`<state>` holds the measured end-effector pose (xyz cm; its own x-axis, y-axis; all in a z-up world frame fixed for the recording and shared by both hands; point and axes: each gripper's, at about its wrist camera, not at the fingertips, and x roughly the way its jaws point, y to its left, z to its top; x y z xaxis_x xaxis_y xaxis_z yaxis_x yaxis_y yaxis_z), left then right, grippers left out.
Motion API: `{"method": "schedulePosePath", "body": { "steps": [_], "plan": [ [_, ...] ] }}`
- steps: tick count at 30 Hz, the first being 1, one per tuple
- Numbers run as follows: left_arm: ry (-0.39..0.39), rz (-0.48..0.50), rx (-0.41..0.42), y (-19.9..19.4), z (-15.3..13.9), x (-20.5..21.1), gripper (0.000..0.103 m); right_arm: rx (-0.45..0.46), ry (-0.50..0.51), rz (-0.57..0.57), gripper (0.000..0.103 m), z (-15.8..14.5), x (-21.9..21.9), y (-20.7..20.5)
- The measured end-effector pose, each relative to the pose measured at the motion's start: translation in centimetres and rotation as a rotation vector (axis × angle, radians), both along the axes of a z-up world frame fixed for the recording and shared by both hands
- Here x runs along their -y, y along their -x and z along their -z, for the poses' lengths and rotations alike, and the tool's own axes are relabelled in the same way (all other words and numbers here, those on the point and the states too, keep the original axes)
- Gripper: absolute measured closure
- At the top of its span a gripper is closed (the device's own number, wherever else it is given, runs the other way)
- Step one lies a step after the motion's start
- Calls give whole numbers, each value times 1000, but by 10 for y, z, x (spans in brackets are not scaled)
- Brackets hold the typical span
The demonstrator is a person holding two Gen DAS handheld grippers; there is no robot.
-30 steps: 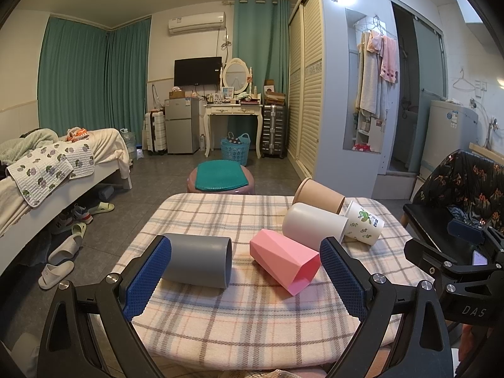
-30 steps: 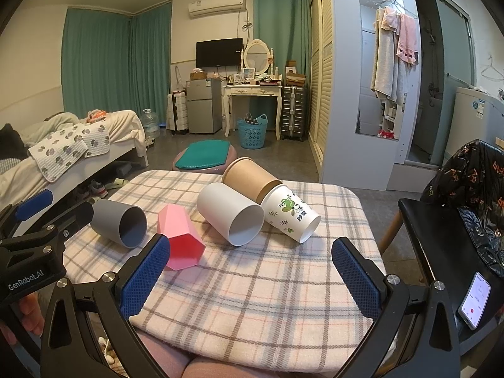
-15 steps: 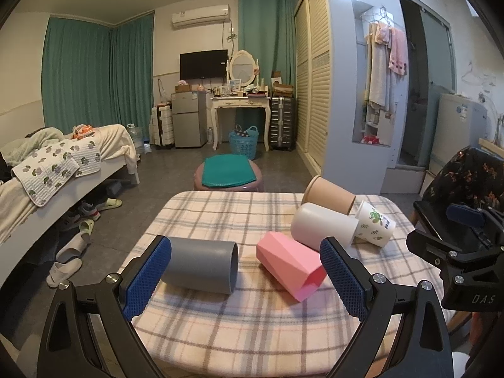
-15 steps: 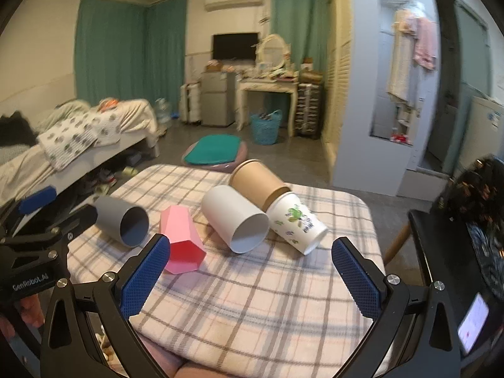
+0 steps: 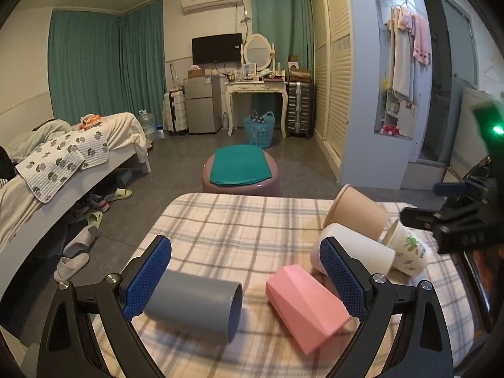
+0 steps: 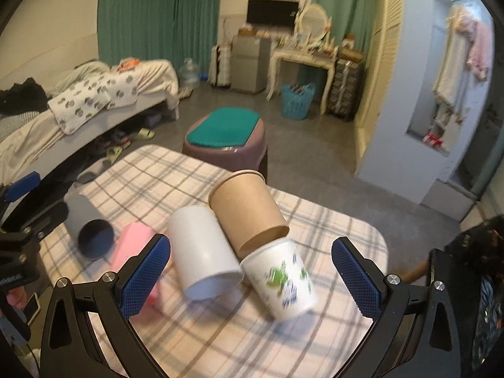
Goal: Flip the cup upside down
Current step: 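Reach the right gripper to the brown kraft cup and grasp its body, then lift the brown cup with the right gripper and rotate it rim-down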
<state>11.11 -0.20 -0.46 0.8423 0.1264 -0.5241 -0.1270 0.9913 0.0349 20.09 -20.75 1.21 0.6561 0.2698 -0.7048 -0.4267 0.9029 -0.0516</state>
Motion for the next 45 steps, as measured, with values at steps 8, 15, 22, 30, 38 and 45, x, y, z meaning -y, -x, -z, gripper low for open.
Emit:
{"method": "schedulePosePath", "body": {
  "steps": [8,15,22,30,38,45],
  "plan": [
    [-17,0,-51,-36,18,-3,5,-179,45,-78,2,46,-18,-90],
    [-25,14,-73,-56,29,-8,5,-273,10,-106,8,73,-29,-126],
    [-11,19,-81,-63,31,-12,5,-335,-2,-110,21,85,-43,-140],
    [1,8,-40,-44,15,-17,5,-217,-49,-17,23,30,-26,-118],
    [38,55,29,8,-9,-15,5,-75,-21,144,23,-45,-1,-25],
    [59,95,54,51,-11,-14,5,-51,6,216,23,-37,-6,81]
  ]
}}
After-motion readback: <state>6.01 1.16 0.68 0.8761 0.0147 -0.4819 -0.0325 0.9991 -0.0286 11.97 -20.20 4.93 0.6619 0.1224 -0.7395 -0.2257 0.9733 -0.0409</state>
